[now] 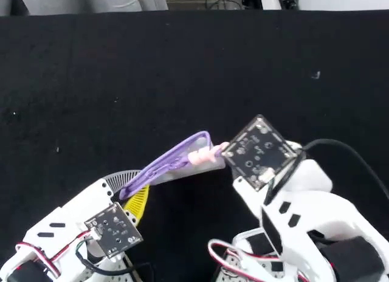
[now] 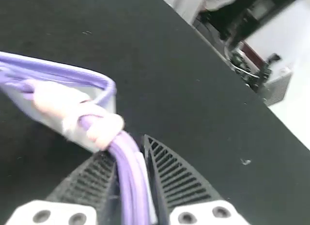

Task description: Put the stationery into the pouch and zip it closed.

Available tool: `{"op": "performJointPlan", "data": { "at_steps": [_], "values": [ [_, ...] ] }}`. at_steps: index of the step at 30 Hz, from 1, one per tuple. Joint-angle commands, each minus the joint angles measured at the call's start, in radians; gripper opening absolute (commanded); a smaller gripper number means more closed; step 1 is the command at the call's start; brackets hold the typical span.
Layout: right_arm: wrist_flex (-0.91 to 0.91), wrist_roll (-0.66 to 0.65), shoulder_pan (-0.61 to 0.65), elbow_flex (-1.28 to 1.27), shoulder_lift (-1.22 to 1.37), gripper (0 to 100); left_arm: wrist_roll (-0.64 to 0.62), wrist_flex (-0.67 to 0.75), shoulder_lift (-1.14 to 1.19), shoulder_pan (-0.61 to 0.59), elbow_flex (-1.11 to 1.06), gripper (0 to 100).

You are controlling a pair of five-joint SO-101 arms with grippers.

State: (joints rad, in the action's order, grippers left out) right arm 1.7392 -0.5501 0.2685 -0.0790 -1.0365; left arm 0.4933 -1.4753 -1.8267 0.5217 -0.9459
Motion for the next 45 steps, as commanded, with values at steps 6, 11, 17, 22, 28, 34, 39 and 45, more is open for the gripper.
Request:
{"op": "performJointPlan", "data": {
  "at_steps": [6,11,17,22,28,34,39,45],
  "values": [
    [0.02,-0.061,-0.244,0.13,0.116,1.1,-0.006,0.0,0.005,-0.019,-0.038,3],
    [0.025,-0.103,-0.33,0.243,0.151,1.1,-0.006,-0.003,0.005,-0.019,-0.038,3],
    [0.025,-0.143,-0.425,0.269,0.171,1.1,-0.006,0.0,0.005,-0.019,-0.038,3],
    [0.023,-0.144,-0.434,0.314,0.17,1.1,-0.005,0.0,0.005,-0.019,-0.039,3],
    [0.02,-0.183,-0.532,0.415,0.173,1.1,-0.006,-0.003,0.005,-0.019,-0.039,3],
    [0.02,-0.195,-0.629,0.463,0.173,1.1,-0.003,0.002,0.005,-0.019,-0.05,3],
    [0.02,-0.153,-0.591,0.409,0.173,1.3,-0.003,0.02,0.005,-0.019,-0.065,3],
    [0.025,-0.057,-0.348,0.297,0.165,17.6,-0.006,0.023,0.005,-0.018,-0.065,3]
  ]
}}
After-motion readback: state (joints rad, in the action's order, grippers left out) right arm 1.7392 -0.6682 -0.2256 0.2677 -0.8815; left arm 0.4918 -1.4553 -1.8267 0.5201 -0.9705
